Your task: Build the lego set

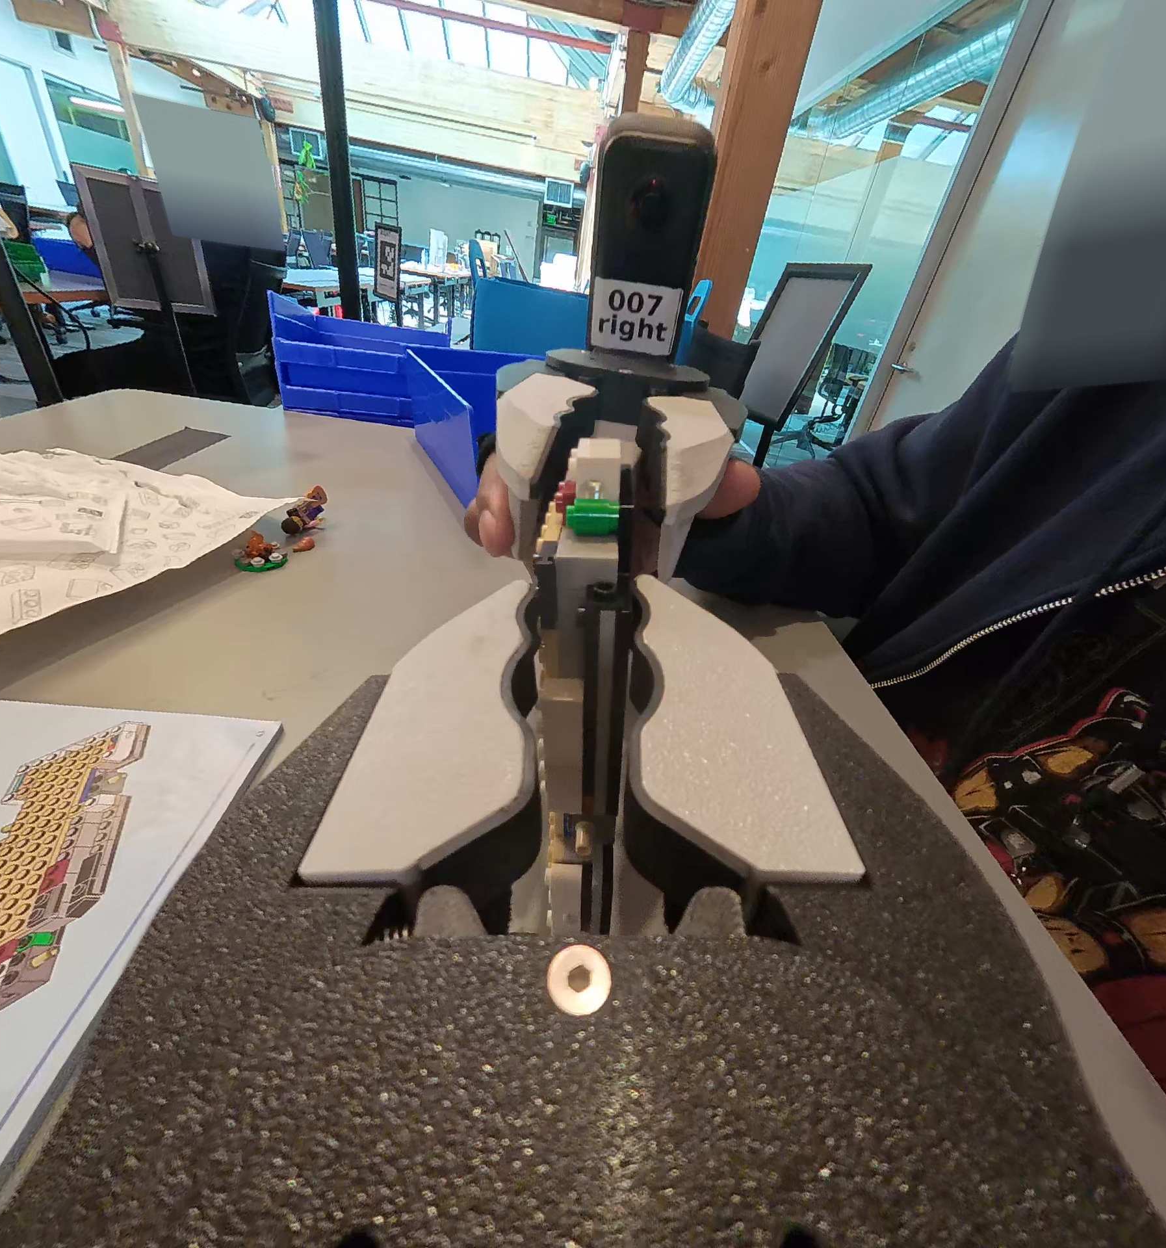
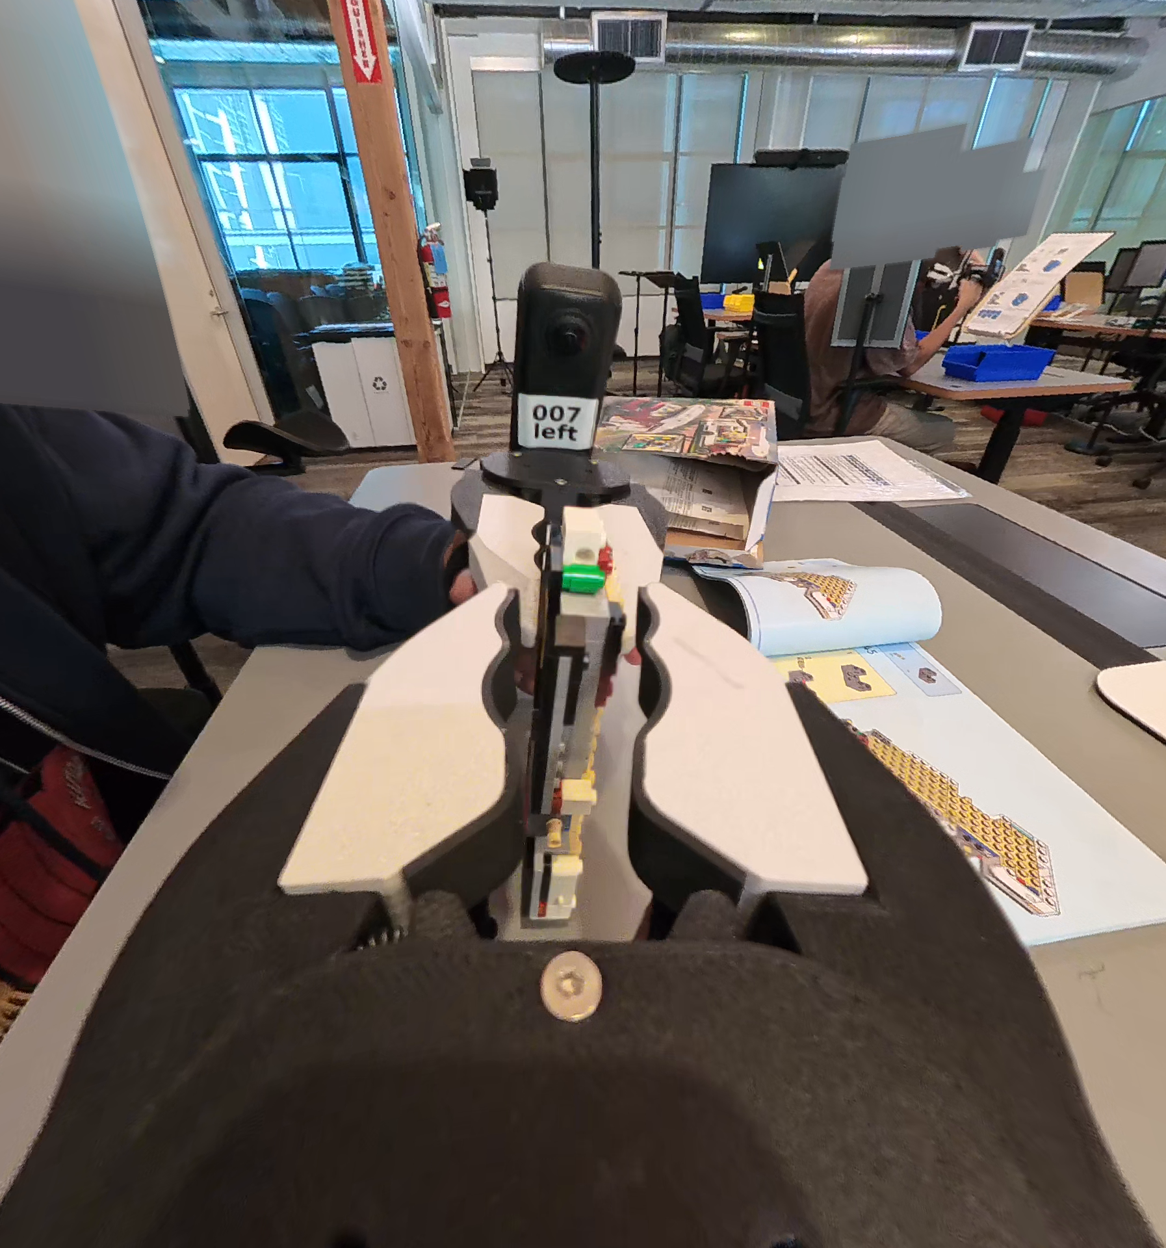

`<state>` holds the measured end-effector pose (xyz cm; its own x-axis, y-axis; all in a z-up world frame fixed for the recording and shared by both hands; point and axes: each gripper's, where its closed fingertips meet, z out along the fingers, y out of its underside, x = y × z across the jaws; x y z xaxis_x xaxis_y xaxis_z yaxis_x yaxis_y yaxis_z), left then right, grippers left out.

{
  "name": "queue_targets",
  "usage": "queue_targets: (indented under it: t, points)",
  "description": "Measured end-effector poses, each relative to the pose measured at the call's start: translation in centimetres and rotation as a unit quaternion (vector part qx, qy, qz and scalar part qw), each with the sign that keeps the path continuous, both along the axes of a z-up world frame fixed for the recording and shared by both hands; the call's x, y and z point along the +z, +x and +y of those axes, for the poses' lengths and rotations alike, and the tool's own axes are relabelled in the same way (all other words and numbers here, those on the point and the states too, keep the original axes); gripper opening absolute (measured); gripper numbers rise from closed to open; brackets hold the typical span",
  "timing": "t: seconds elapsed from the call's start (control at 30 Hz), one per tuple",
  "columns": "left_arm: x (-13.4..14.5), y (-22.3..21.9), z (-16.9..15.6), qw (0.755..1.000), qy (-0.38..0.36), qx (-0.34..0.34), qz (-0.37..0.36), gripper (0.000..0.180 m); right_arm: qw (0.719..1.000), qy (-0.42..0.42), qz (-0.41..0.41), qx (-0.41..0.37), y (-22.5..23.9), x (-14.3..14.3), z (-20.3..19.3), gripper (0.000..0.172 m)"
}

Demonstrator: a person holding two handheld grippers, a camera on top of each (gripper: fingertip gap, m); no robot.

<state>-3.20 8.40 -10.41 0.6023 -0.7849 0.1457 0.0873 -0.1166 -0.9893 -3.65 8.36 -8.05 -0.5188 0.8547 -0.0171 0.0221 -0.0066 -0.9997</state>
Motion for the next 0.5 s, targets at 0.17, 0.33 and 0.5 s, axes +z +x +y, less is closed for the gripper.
queue_targets:
  t: [0.17, 0.33, 0.5]
  points:
    - [-0.1, 0.6, 0.0, 1.0, 0.0, -0.001, 0.006, 0.023, 1.0, 0.005, -0.014, -0.002, -0.3, -0.5, -0.3, 0.032]
    - [-0.1, 1.0, 0.0, 1.0, 0.006, -0.004, 0.016, 0.023, 1.0, -0.008, -0.027, 0.009, -0.4, -0.8, -0.8, 0.031]
    - [-0.4, 1.3, -0.1, 1.0, 0.002, -0.008, 0.024, 0.023, 0.999, -0.011, -0.033, 0.015, -0.5, -1.1, -1.1, 0.023]
